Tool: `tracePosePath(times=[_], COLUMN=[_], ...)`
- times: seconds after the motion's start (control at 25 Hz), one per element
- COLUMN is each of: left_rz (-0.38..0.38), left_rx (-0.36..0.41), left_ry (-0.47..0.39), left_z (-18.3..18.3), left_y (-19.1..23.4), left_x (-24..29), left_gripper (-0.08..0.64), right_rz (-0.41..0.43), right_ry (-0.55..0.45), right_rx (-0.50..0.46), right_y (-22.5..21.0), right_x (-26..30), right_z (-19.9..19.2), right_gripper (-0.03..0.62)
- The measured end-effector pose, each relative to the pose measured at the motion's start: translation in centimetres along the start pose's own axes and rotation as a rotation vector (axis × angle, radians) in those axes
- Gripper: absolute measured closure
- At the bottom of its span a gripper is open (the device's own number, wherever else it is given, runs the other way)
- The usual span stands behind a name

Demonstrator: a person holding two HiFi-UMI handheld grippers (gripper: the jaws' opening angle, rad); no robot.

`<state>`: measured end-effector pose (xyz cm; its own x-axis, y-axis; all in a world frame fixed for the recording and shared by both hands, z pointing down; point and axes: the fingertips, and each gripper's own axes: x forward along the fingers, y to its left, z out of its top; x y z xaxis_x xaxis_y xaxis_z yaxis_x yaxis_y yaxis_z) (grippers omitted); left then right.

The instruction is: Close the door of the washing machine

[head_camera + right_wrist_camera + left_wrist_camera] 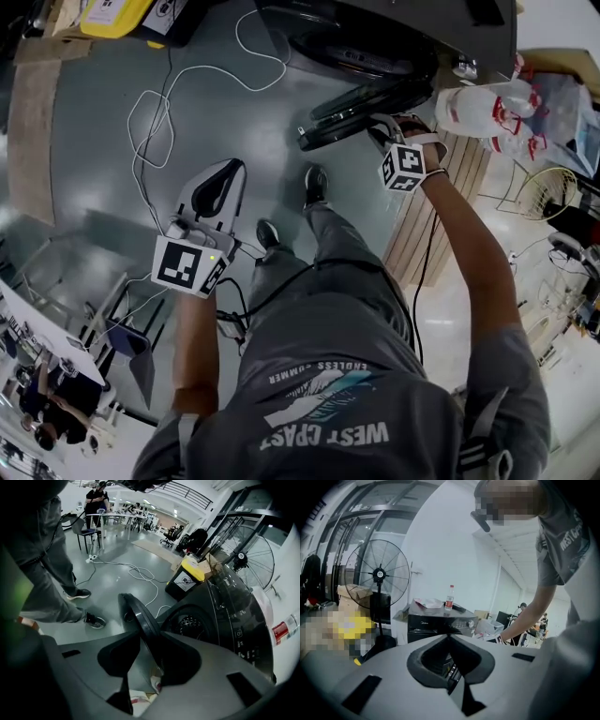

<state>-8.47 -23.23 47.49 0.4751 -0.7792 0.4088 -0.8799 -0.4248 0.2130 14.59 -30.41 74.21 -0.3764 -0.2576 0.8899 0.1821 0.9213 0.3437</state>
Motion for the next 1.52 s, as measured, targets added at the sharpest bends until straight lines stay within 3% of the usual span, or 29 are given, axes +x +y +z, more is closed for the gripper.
tracePosePath(times=[0.96, 1.52], left_rz=[0.116, 0.171], left_rx=[-0.068, -0.065], left_ry=[0.020, 0.010], left_z=[-1.3, -1.1], left_y=[4.4, 5.1], left_x=[-1.1, -3.7], left_gripper=[0.532, 0.532], right_rz=[-0.254, -0.338], right_ry=[0.117, 0.200], right_rx=[0.135, 0.180], right_y=[-13.7, -18.0], right_x=[6.2, 8.0], right_z=[1.2, 0.0], right_gripper=[0.465, 0.459])
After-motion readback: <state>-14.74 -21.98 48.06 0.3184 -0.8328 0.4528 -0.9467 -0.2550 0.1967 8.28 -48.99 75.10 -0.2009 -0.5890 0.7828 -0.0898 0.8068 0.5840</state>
